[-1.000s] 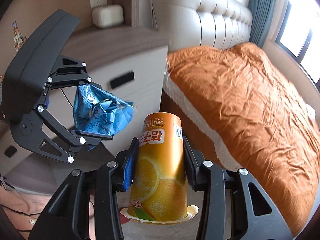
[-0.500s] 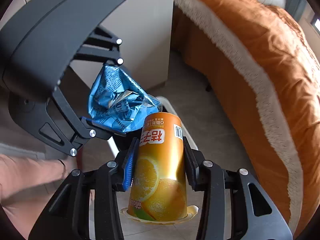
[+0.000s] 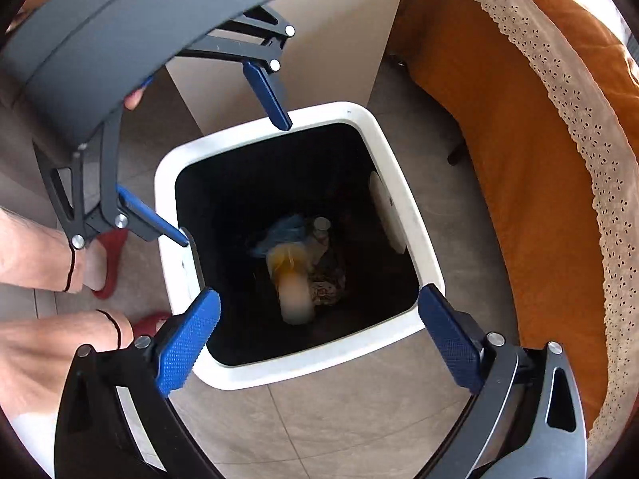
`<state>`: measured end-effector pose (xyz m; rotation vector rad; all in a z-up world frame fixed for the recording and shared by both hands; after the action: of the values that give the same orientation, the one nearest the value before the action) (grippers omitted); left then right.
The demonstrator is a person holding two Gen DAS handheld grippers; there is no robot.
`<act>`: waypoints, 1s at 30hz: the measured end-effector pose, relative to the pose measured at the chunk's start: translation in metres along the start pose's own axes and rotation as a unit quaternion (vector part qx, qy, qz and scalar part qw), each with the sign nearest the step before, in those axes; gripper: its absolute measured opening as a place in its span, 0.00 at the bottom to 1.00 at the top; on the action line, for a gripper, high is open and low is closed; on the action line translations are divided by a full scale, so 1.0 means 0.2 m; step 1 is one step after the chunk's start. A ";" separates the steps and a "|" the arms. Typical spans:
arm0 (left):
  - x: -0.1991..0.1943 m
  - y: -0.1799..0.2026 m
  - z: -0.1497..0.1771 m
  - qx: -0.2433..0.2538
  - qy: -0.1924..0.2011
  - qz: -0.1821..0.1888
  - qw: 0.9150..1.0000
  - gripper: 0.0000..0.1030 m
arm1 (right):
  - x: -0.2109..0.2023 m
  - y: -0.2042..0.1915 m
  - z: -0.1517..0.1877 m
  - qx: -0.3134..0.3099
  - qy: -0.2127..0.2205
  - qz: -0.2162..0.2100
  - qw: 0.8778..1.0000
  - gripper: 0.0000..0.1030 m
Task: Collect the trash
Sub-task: 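Open both tools to drop the bag and cup into the bin, then move both open tools back toward the desk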
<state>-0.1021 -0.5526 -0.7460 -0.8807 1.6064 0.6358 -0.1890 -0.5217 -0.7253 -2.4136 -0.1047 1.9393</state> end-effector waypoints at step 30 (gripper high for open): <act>-1.56 -0.06 -0.27 -0.118 0.092 -0.119 0.982 0.95 | -1.51 0.00 -0.45 0.100 0.113 0.061 0.987 0.96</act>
<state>-0.0977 -0.5388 -0.4290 -1.3181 1.5759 0.5968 -0.1656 -0.5448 -0.4110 -2.5319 0.2377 1.6128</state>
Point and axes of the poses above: each gripper's, at about its wrist camera, not at the fingertips, and x roughly the way its jaws point, y to its right, z to its underside, the point moved 5 cm from there along x, roughly the way its jaws point, and after that the axes turned 12 degrees about x, right-handed, at the moved point
